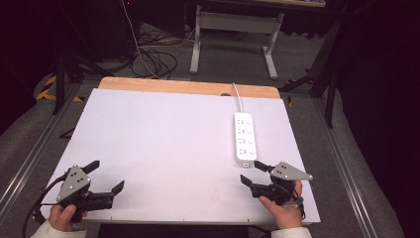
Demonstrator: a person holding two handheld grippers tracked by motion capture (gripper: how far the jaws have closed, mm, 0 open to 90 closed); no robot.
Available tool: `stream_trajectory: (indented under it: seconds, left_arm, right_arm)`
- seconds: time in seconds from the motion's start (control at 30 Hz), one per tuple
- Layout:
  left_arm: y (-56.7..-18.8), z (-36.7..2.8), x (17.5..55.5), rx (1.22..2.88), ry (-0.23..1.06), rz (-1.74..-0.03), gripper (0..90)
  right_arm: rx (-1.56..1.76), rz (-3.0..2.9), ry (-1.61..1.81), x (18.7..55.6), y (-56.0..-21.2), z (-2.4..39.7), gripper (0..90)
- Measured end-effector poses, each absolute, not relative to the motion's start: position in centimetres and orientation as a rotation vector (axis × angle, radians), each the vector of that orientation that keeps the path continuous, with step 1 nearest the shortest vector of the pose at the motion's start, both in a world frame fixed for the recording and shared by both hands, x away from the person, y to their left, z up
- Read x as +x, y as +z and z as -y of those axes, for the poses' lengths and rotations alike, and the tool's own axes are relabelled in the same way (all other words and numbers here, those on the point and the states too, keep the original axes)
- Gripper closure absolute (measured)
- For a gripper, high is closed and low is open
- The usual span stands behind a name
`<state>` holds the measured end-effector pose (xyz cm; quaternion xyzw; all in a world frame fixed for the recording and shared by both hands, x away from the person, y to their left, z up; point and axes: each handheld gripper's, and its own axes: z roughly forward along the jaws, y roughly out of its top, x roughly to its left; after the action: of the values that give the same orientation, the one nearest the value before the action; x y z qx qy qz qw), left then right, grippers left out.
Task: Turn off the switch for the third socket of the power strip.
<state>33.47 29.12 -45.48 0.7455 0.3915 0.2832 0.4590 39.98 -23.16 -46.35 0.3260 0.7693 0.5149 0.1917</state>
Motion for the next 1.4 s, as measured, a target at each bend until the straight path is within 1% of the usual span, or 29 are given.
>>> stream_trajectory:
  seconds: [0.47,0.63,1.13,1.4]
  left_arm:
    - [-45.8,-28.9,33.4,1.833,0.704,-0.949,2.3]
    - [-45.9,-29.0,33.5,1.841,0.703,-0.949,2.3]
    - [-46.1,-28.8,34.1,1.864,0.707,-0.945,2.3]
    - [-46.1,-28.9,34.1,1.847,0.708,-0.961,2.3]
  right_arm:
    - [0.947,-2.233,1.386,40.0,-48.6,22.6,26.9]
    - [0.985,-2.262,1.351,40.5,-49.3,22.3,26.5]
    - [0.901,-2.229,1.297,40.4,-49.1,22.0,26.6]
    - [0.913,-2.222,1.301,40.5,-49.1,22.2,26.6]
